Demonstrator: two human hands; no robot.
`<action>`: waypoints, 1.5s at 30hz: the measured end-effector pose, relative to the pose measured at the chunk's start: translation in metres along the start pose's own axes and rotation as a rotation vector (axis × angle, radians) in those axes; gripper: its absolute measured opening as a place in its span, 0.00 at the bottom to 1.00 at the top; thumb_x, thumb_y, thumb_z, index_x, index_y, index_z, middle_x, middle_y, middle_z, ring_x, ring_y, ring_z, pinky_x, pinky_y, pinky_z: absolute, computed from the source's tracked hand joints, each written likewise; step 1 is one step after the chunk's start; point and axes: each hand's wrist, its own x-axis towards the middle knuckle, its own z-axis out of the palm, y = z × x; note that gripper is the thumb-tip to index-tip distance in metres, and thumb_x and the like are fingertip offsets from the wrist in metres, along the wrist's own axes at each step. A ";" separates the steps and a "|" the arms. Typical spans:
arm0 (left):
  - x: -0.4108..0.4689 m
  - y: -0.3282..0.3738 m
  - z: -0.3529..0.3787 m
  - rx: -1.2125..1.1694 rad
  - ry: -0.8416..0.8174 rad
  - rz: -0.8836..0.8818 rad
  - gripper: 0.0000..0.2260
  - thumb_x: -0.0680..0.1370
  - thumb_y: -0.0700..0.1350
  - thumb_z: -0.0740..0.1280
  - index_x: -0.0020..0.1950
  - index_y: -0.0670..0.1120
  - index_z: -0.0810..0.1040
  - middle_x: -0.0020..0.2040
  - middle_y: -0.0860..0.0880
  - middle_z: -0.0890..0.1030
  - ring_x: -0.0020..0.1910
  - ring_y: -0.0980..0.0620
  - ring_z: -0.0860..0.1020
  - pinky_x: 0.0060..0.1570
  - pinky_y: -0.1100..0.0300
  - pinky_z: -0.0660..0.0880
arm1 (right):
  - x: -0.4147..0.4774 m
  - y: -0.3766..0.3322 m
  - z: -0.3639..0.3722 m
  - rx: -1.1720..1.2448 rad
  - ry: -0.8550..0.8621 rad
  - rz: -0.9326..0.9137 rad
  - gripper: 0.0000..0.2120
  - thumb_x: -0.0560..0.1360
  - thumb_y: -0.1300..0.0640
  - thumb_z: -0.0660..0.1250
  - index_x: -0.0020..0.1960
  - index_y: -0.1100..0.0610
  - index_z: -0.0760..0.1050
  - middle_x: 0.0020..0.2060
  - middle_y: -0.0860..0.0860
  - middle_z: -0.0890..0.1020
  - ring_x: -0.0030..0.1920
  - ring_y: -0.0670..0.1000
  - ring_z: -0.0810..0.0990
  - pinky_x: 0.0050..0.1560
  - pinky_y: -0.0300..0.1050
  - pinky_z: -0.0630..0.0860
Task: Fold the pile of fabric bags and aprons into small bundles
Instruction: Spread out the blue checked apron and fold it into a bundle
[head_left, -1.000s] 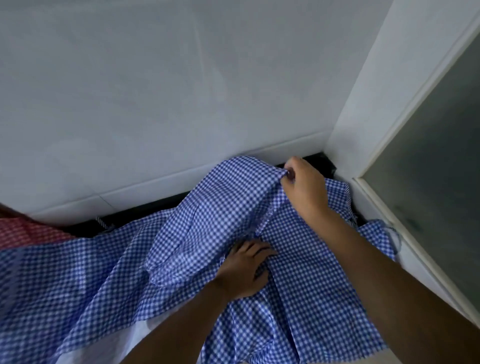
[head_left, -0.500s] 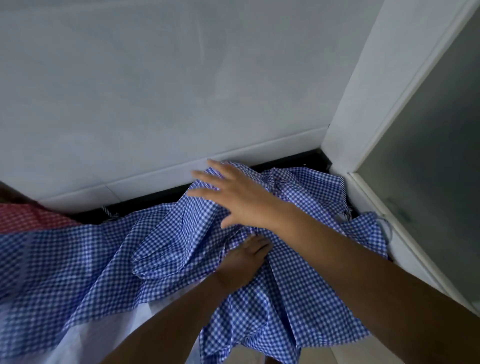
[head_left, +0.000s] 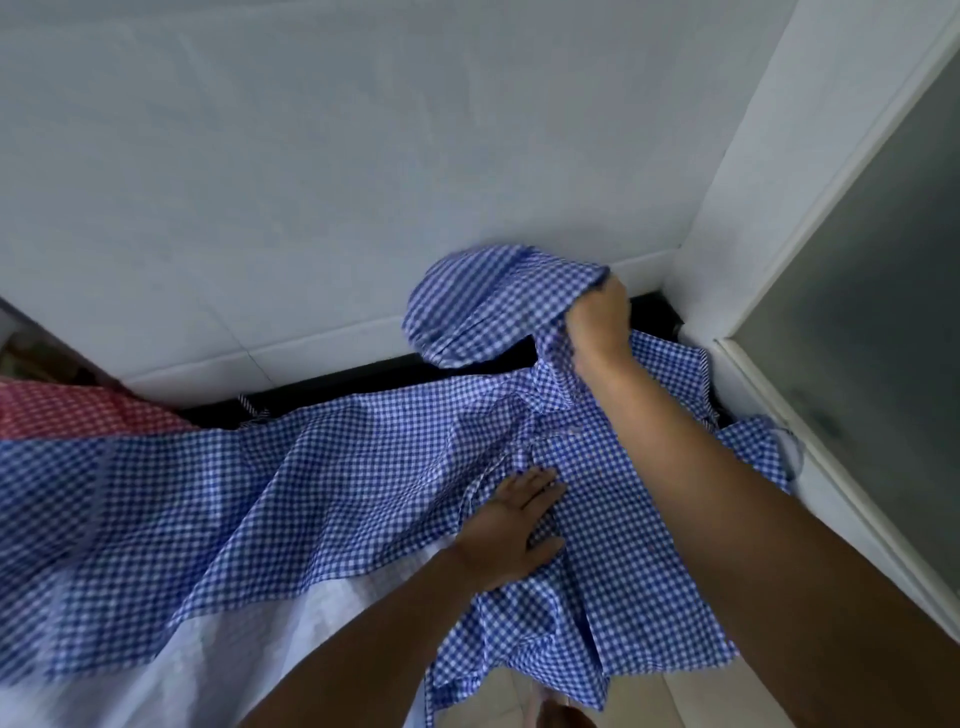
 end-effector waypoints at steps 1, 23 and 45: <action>0.000 0.000 -0.001 -0.025 -0.005 -0.012 0.34 0.77 0.66 0.46 0.79 0.50 0.52 0.78 0.55 0.48 0.76 0.57 0.42 0.71 0.65 0.33 | -0.002 0.001 -0.013 0.125 0.018 0.078 0.12 0.78 0.62 0.59 0.57 0.67 0.75 0.47 0.57 0.81 0.43 0.52 0.79 0.53 0.50 0.75; 0.042 0.032 -0.063 -1.196 0.058 -0.650 0.21 0.78 0.60 0.62 0.64 0.49 0.76 0.60 0.49 0.79 0.59 0.47 0.77 0.63 0.47 0.72 | -0.088 0.086 -0.162 -0.251 0.012 0.472 0.36 0.68 0.27 0.62 0.58 0.58 0.69 0.64 0.60 0.75 0.62 0.59 0.75 0.61 0.59 0.74; 0.087 0.027 -0.076 -1.082 0.187 -1.054 0.10 0.82 0.41 0.60 0.60 0.39 0.74 0.44 0.42 0.78 0.36 0.46 0.75 0.45 0.50 0.77 | 0.006 0.086 -0.147 -0.737 -0.476 0.297 0.10 0.78 0.52 0.64 0.45 0.59 0.76 0.42 0.53 0.78 0.46 0.54 0.80 0.45 0.44 0.73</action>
